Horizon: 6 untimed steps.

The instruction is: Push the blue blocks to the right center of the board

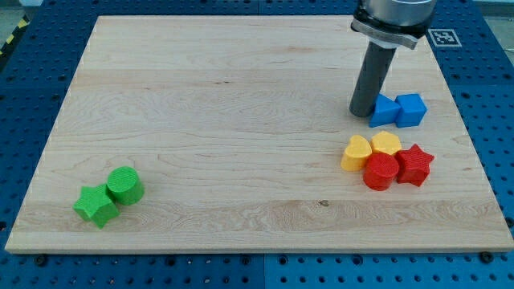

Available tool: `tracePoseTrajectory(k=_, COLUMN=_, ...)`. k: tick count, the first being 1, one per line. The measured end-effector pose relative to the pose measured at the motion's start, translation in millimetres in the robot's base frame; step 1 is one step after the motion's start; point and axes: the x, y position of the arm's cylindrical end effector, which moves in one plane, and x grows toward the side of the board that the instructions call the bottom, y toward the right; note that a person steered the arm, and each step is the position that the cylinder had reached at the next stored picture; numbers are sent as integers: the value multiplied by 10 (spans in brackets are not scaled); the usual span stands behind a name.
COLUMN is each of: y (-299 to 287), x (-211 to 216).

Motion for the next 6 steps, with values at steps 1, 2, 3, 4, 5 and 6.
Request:
tracePoseTrajectory(k=1, y=-120, x=32)
tracePoseTrajectory(k=2, y=-257, x=160)
tracePoseTrajectory(k=3, y=-100, x=181)
tracePoseTrajectory(k=4, y=227, x=295)
tracePoseTrajectory(k=5, y=474, x=382)
tracePoseTrajectory(k=6, y=562, x=382)
